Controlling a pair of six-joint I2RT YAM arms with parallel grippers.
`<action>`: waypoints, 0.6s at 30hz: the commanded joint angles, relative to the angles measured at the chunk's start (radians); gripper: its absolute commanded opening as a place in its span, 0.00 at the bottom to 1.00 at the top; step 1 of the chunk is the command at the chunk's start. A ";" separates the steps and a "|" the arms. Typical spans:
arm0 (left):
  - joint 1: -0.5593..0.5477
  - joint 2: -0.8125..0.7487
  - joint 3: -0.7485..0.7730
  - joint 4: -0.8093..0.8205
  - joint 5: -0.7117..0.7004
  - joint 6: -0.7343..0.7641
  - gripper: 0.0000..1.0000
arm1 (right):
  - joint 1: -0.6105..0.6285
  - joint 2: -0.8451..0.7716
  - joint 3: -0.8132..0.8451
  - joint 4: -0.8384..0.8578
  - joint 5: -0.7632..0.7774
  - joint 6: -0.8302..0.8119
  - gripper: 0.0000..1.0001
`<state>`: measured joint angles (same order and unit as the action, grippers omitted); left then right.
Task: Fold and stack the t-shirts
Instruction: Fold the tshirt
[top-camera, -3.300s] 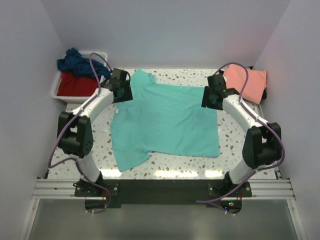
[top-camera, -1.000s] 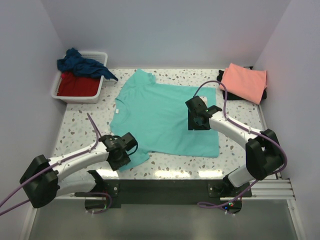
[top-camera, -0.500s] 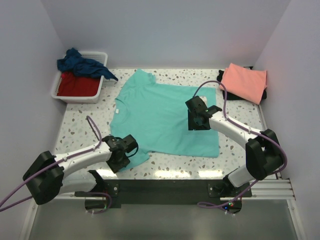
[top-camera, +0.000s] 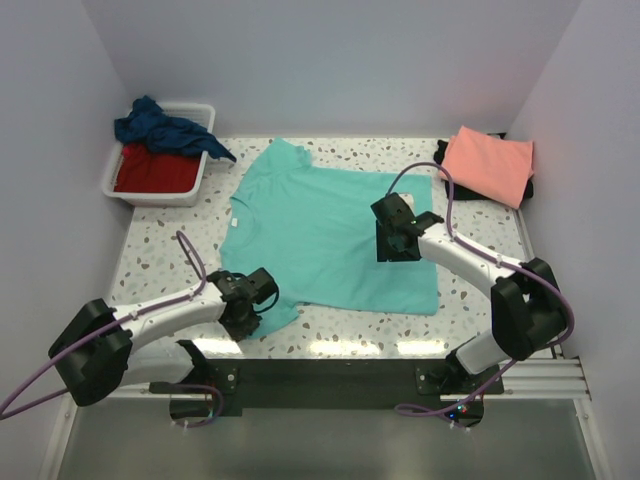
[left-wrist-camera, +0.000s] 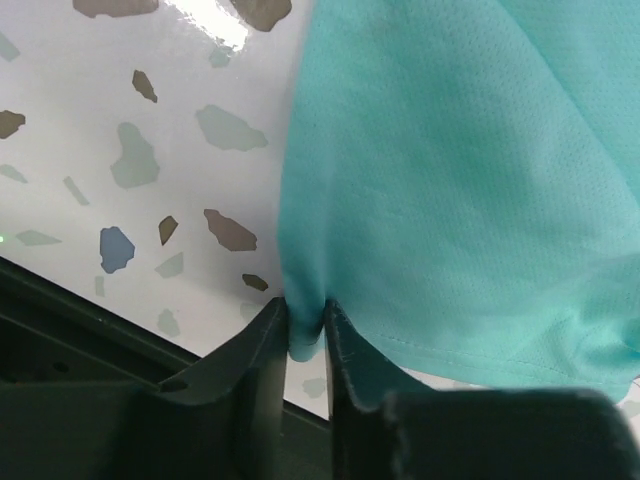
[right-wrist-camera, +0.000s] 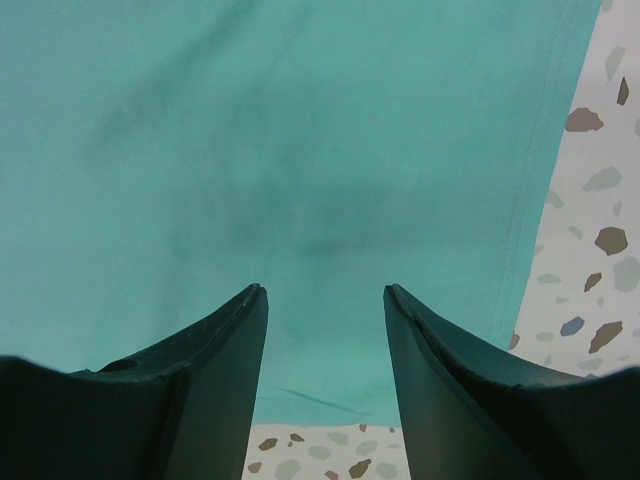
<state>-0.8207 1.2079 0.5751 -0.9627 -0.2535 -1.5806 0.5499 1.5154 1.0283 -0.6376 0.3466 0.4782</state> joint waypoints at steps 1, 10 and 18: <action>-0.006 0.018 -0.021 0.033 0.000 -0.001 0.20 | 0.005 -0.040 -0.014 -0.017 0.011 0.007 0.54; -0.008 -0.028 0.015 -0.039 -0.024 -0.001 0.00 | 0.005 -0.067 -0.028 -0.027 0.022 0.036 0.54; -0.021 -0.004 0.158 -0.128 -0.134 0.037 0.00 | 0.007 -0.104 -0.069 -0.109 0.109 0.147 0.53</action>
<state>-0.8291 1.1957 0.6327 -1.0245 -0.2874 -1.5692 0.5499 1.4559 0.9874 -0.6739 0.3744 0.5365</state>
